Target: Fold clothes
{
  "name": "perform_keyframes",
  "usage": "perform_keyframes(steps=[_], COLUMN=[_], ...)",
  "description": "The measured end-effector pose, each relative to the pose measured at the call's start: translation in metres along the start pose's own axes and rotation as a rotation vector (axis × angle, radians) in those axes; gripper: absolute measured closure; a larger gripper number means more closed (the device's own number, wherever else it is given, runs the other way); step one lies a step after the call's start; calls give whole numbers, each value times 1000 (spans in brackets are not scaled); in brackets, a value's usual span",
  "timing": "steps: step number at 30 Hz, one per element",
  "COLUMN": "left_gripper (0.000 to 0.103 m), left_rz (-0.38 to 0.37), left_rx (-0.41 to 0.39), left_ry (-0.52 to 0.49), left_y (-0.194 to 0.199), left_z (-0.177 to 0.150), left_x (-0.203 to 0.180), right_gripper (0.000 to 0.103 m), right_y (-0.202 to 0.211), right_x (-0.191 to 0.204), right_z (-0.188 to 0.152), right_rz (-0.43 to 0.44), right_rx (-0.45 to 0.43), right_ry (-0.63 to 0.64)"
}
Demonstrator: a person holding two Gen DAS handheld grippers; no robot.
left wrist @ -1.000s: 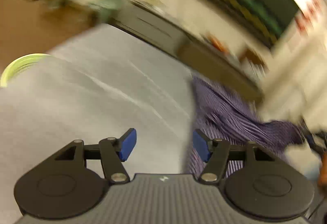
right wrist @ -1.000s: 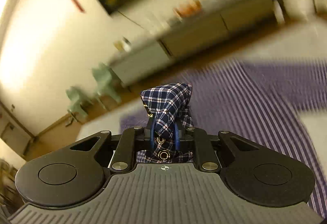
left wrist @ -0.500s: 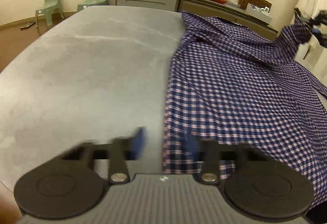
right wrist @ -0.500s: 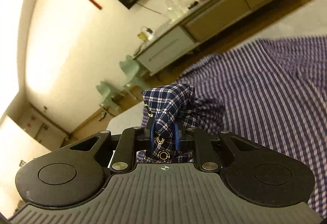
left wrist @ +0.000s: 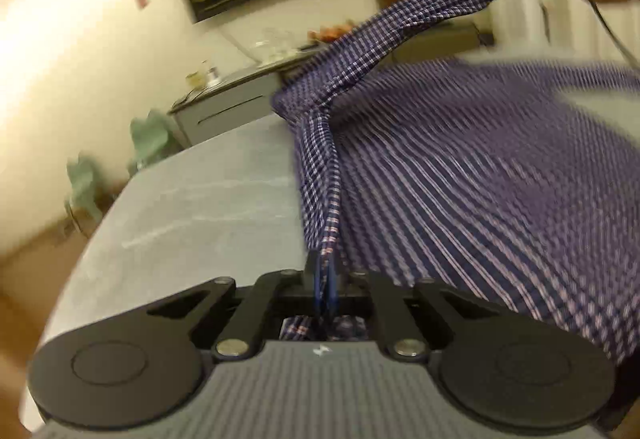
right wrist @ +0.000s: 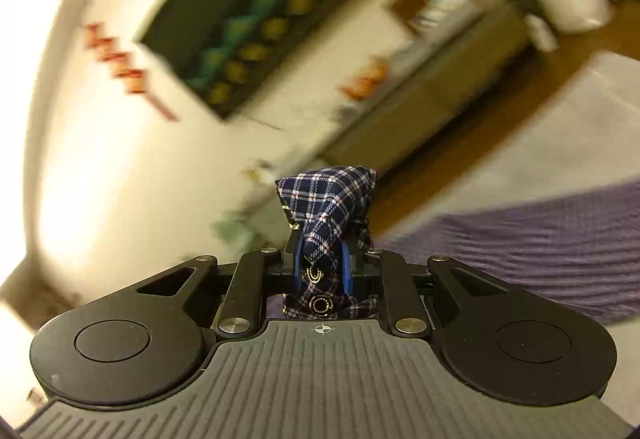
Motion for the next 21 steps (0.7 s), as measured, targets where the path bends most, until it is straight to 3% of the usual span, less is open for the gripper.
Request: perform_keyframes(steps=[2, 4, 6, 9, 10, 12, 13, 14, 15, 19, 21], left_gripper=[90, 82, 65, 50, 50, 56, 65, 93, 99, 99, 99], left_rz=[0, 23, 57, 79, 67, 44, 31, 25, 27, 55, 28], left_rx=[31, 24, 5, 8, 32, 79, 97, 115, 115, 60, 72], left_ry=[-5, 5, 12, 2, -6, -36, -54, -69, -75, -117, -167], left_y=[-6, -3, 3, 11, 12, 8, 5, 4, 7, 27, 27], left_z=[-7, -12, -18, -33, -41, -51, -54, -56, -55, -42, -42], left_x=[-12, -13, -9, -2, -2, -6, -10, -12, -13, -15, -23], right_gripper=[85, 85, 85, 84, 84, 84, 84, 84, 84, 83, 82], right_y=[-1, -6, -14, -20, -23, -28, -30, -31, -27, -14, -11], right_x=[-36, -64, -76, -70, -66, -62, -62, -62, -61, -57, -58], right_z=[-17, -34, -42, -44, -45, -46, -47, -45, -46, -43, -42], right_rz=[-43, -72, -77, -56, -40, -12, 1, 13, 27, 67, 63], right_rx=[50, 99, 137, 166, 169, 174, 175, 174, 171, 145, 136], right_ry=[-28, -72, -115, -84, -87, -96, -102, -114, -125, -143, -146])
Point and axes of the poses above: each gripper's, at about its wrist camera, not at the fingertips, and y roughly against the way its jaws point, x to its left, z to its top, the point moved 5 cm from there along -y, roughly the way its jaws point, and after that the axes turned 8 degrees about z, right-handed, at the moved point
